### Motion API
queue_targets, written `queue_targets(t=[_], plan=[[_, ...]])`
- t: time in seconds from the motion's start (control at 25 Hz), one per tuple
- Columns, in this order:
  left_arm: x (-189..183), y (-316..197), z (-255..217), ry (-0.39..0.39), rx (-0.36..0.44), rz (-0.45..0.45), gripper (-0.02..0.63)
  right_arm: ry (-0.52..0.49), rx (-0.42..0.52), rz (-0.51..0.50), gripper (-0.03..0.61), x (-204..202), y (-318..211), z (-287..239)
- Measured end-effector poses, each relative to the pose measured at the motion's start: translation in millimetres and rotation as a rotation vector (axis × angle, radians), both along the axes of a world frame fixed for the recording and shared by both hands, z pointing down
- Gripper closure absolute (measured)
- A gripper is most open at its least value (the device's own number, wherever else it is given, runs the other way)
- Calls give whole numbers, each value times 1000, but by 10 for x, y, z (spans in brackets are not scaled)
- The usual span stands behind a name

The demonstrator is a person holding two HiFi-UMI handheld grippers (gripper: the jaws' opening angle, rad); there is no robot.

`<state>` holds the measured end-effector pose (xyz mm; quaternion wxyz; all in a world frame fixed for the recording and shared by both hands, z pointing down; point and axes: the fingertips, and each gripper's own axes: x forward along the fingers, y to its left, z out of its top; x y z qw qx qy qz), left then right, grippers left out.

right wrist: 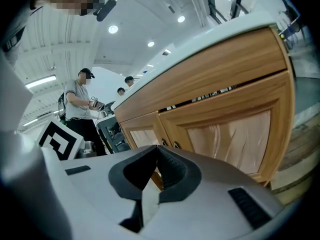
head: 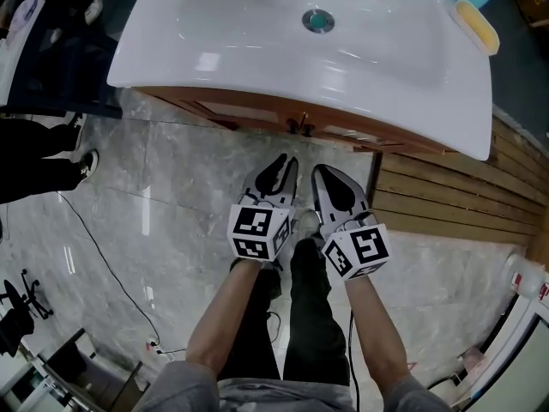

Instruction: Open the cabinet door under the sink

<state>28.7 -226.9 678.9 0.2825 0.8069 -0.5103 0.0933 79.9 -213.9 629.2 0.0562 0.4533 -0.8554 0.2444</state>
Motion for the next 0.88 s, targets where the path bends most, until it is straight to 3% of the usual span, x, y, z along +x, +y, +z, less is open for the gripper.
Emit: queue_targets(t=[0.4, 0.88], plan=[[-31, -249, 437, -26, -18, -42, 497, -1, -2, 16, 569, 71, -114, 311], [8, -503, 624, -41, -4, -78, 495, 14, -29, 39, 569, 222, -121, 539]])
